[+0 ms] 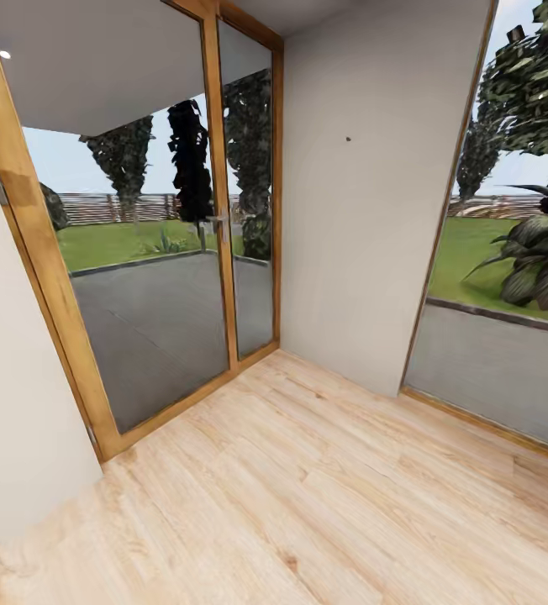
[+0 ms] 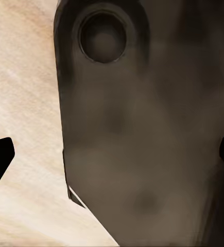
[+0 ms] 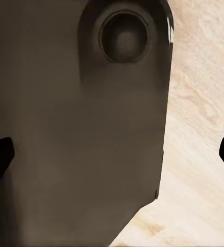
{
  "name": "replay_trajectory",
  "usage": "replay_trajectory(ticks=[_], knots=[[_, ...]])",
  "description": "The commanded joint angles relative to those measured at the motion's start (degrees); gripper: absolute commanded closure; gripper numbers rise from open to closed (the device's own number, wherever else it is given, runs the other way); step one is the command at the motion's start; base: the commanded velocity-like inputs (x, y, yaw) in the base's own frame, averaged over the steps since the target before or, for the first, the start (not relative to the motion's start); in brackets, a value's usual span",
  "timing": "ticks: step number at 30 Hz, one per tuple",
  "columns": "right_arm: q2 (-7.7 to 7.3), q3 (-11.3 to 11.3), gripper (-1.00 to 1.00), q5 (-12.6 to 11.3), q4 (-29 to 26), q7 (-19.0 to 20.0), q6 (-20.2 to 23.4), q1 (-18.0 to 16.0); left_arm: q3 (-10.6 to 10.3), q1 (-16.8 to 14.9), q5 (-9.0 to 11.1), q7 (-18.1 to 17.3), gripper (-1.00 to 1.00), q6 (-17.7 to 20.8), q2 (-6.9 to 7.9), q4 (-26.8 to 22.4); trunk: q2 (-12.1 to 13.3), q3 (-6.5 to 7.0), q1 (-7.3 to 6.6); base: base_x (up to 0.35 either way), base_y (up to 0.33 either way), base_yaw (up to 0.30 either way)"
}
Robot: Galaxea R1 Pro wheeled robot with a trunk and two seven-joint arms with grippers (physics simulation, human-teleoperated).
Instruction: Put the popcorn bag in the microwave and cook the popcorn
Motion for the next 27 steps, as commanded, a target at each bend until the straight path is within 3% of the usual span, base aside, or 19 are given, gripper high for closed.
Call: replay_trajectory(ticks=[1, 8, 18, 27], knots=[[0.00, 0.0, -1.00, 0.0, 0.0, 0.0, 0.0, 0.0, 0.0, 0.0, 0.0, 0.0, -1.00, 0.0, 0.00, 0.0, 0.0, -0.03, 0.00, 0.000, 0.000, 0.000], [-2.06, 0.1, -1.00, 0.3, -2.0, 0.2, -0.1, 2.1, 0.0, -0.4, 0.1, 0.0, -1.00, -0.3, -0.44, -1.4, 0.0, -0.03, 0.00, 0.000, 0.000, 0.000], [-2.34, 0.0, -1.00, 0.1, -2.5, 0.1, -0.3, 2.4, 0.0, -0.4, 0.1, 0.0, -1.00, -0.3, -0.70, -1.7, 0.0, -0.01, 0.00, 0.000, 0.000, -0.008], [-2.35, -0.1, -1.00, -0.1, -2.7, 0.2, -0.4, 2.4, 0.0, -0.4, 0.1, 0.0, -1.00, -0.3, -0.70, -1.7, 0.0, 0.22, 0.00, 0.000, 0.000, -0.239]])
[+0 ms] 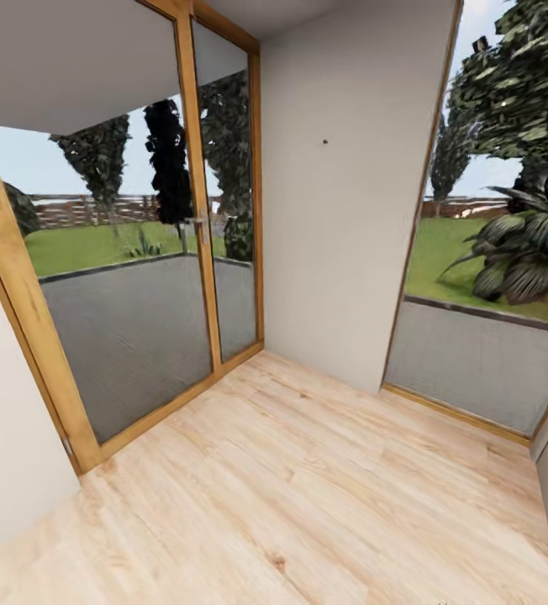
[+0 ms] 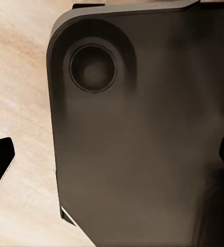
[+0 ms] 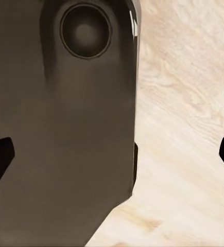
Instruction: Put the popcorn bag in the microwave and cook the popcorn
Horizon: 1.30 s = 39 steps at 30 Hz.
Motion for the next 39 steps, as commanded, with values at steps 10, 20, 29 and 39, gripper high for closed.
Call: replay_trajectory(ticks=[10, 20, 29, 39], knots=[[0.02, -0.1, -1.00, -0.1, -0.1, 0.1, 0.0, 0.0, 0.0, 0.0, 0.0, 0.0, -1.00, 0.0, 0.00, 0.0, 0.0, 0.22, 0.00, 0.000, 0.000, -0.285], [0.02, -0.1, -1.00, -0.1, -0.1, 0.1, 0.0, 0.1, 0.0, 0.0, 0.0, 0.0, -1.00, 0.0, 0.00, 0.0, 0.0, 0.35, 0.00, 0.000, 0.000, -0.287], [0.05, -0.1, -1.00, -0.1, -0.1, 0.1, 0.0, 0.1, 0.0, 0.0, 0.0, 0.0, -1.00, 0.0, 0.02, 0.0, 0.0, 0.35, 0.00, 0.000, 0.000, -0.289], [0.04, -0.1, -1.00, -0.1, -0.2, 0.1, 0.0, 0.1, 0.0, 0.0, 0.0, 0.0, -1.00, 0.0, 0.00, 0.0, 0.0, 0.35, 0.00, 0.000, 0.000, -0.290]])
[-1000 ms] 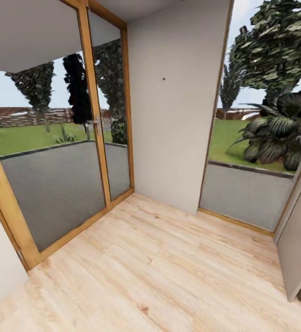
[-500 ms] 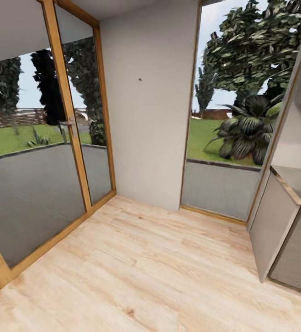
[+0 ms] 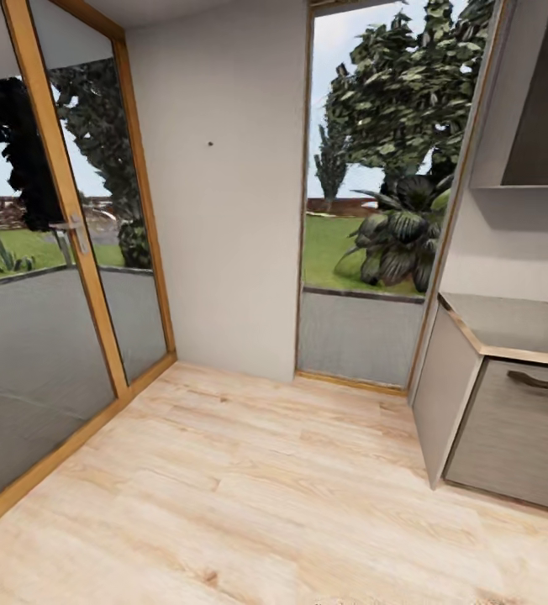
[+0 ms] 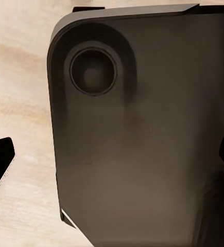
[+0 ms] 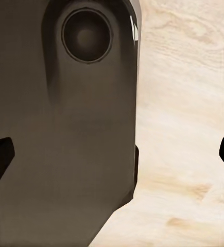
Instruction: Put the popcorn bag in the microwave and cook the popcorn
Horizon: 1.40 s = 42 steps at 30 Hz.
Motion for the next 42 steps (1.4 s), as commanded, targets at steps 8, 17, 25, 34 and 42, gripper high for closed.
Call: replay_trajectory(ticks=[8, 17, 25, 34, 42], knots=[[-0.05, 0.1, -1.00, 0.1, -4.2, 0.0, 0.0, 0.0, 0.0, 0.0, 0.0, 0.0, -1.00, 0.0, 0.01, 0.0, 0.0, -0.05, 0.00, 0.000, 0.000, -0.291], [-0.07, 0.1, -1.00, 0.1, -11.5, -0.1, 0.3, 0.0, 0.0, 0.0, 0.0, 0.0, -1.00, 0.0, 0.00, 0.0, 0.0, -0.05, 0.00, 0.000, 0.000, -0.294], [-0.07, 0.1, -1.00, 0.1, -11.7, -0.1, 0.1, 0.0, 0.0, 0.0, 0.0, 0.0, -1.00, 0.0, 0.00, 0.0, 0.0, -0.05, 0.00, 0.000, 0.000, -0.294], [-0.07, 0.1, -1.00, 0.1, -11.5, -0.1, 0.1, 0.0, 0.0, 0.0, 0.0, 0.0, -1.00, 0.0, 0.02, 0.0, 0.0, -0.05, 0.00, 0.000, 0.000, -0.294], [-0.07, 0.1, -1.00, 0.1, -11.4, -0.1, 0.1, 0.0, 0.0, 0.0, 0.0, 0.0, -1.00, 0.0, 0.00, 0.0, 0.0, -0.05, 0.00, 0.000, 0.000, -0.294]])
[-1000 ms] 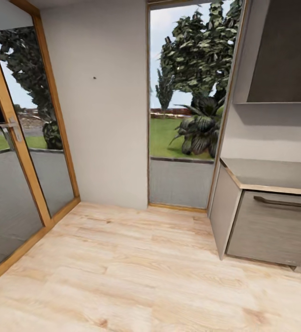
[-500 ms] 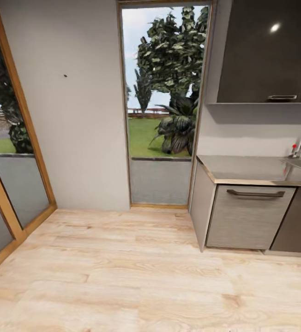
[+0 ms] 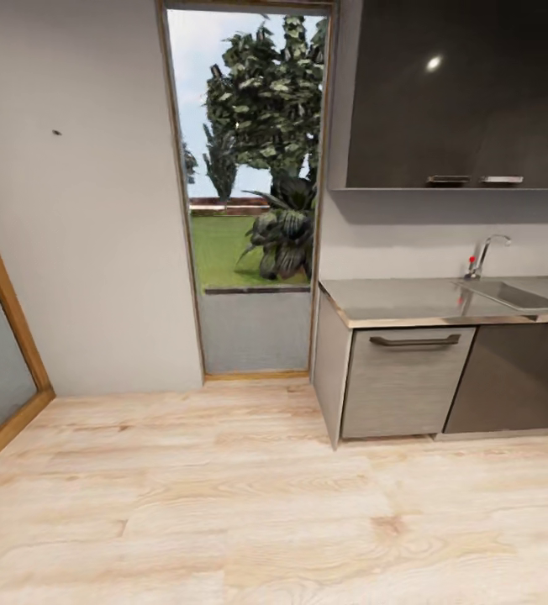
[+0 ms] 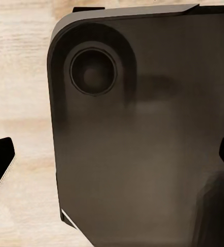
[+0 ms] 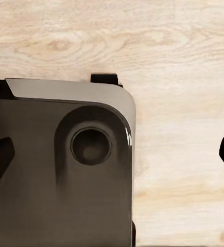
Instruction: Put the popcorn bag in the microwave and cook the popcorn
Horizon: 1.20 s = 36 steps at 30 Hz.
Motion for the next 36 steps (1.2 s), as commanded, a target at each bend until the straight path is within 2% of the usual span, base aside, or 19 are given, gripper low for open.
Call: replay_trajectory(ticks=[1, 36], knots=[[0.00, 0.0, -1.00, 0.0, -0.1, 0.0, 0.0, 0.0, 0.0, 0.0, 0.0, 0.0, -1.00, 0.0, 0.00, 0.0, 0.0, -0.05, 0.00, 0.000, 0.000, -0.294], [0.00, 0.0, -1.00, 0.0, -0.1, 0.0, -0.1, 0.0, 0.0, 0.0, 0.0, 0.0, -1.00, 0.0, 0.00, 0.0, 0.0, -0.05, 0.00, 0.000, 0.000, -0.294]])
